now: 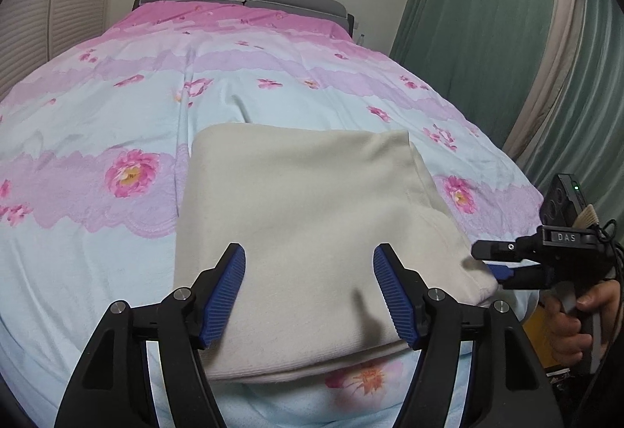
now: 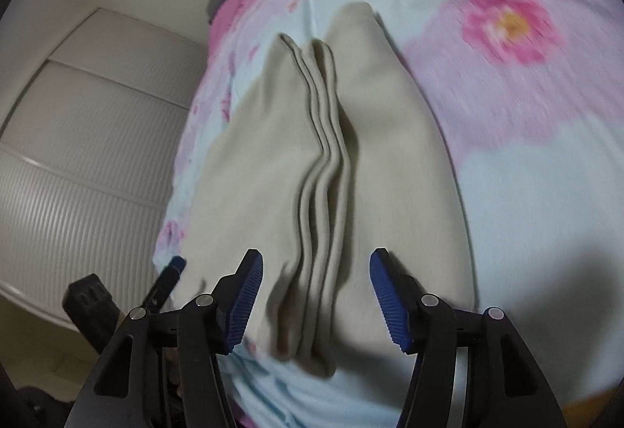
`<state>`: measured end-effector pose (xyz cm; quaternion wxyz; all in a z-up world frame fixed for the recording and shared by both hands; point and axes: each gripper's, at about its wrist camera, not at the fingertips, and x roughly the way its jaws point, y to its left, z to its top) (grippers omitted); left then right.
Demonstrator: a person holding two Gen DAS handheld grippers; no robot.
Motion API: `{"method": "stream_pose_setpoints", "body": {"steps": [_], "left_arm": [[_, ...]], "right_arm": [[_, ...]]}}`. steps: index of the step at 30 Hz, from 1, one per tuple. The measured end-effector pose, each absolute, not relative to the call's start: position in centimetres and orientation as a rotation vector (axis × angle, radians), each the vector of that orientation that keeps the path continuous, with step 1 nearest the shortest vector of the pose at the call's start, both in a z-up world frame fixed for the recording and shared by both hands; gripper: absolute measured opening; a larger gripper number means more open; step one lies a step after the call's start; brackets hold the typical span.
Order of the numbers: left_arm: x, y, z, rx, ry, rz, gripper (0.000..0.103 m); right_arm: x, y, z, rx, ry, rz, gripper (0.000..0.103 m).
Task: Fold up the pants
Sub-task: 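Open the right gripper and withdraw both grippers from the folded pants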
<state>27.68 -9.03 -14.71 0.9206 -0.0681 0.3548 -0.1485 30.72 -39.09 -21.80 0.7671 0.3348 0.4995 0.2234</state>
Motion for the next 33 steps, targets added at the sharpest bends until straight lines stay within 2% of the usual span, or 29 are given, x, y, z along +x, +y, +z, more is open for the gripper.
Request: {"method": "stream_pose_setpoints", "body": {"steps": [7, 8, 9, 10, 11, 13, 17, 21, 25, 27, 29, 32, 33], "left_arm": [[27.3, -8.1, -14.7, -0.139, 0.725, -0.294, 0.068], [27.3, -7.9, -14.8, -0.142, 0.728, -0.290, 0.068], [27.3, -7.8, -14.7, -0.146, 0.730, -0.285, 0.068], [27.2, -7.6, -14.6, -0.150, 0.729, -0.283, 0.068], [27.2, -7.6, -14.5, -0.152, 0.728, -0.281, 0.069], [27.2, -7.5, -14.2, -0.152, 0.724, -0.279, 0.071], [27.3, -7.3, -14.3, -0.157, 0.730, -0.281, 0.071], [27.4, -6.7, -14.9, -0.161, 0.741, -0.262, 0.071], [27.5, -5.4, -15.4, -0.181, 0.759, -0.211, 0.071], [27.4, -4.5, -15.7, -0.205, 0.757, -0.186, 0.073], [27.4, -3.8, -16.1, -0.228, 0.755, -0.158, 0.080], [27.5, -3.4, -16.9, -0.272, 0.768, -0.126, 0.081], [27.4, -3.3, -17.3, -0.294, 0.774, -0.116, 0.083]], "right_arm": [[30.3, -36.6, -21.1, 0.686, 1.155, 0.419, 0.059], [30.4, -35.9, -21.5, 0.648, 1.178, 0.414, 0.056], [30.5, -35.4, -21.6, 0.614, 1.181, 0.400, 0.049], [30.7, -35.1, -21.6, 0.596, 1.174, 0.396, 0.031], [30.6, -35.1, -21.6, 0.589, 1.171, 0.401, 0.018], [30.4, -36.3, -21.2, 0.663, 1.143, 0.421, 0.014], [29.8, -37.9, -18.7, 0.657, 1.070, 0.415, 0.014], [29.6, -37.4, -19.8, 0.606, 1.122, 0.395, 0.014], [29.2, -36.6, -20.8, 0.576, 1.120, 0.388, 0.024], [28.8, -36.9, -19.8, 0.573, 1.070, 0.380, 0.041], [27.9, -38.0, -18.6, 0.545, 0.986, 0.301, 0.067], [26.1, -39.4, -17.4, 0.499, 0.871, 0.151, 0.085], [25.6, -39.5, -17.4, 0.505, 0.852, 0.116, 0.086]]}}
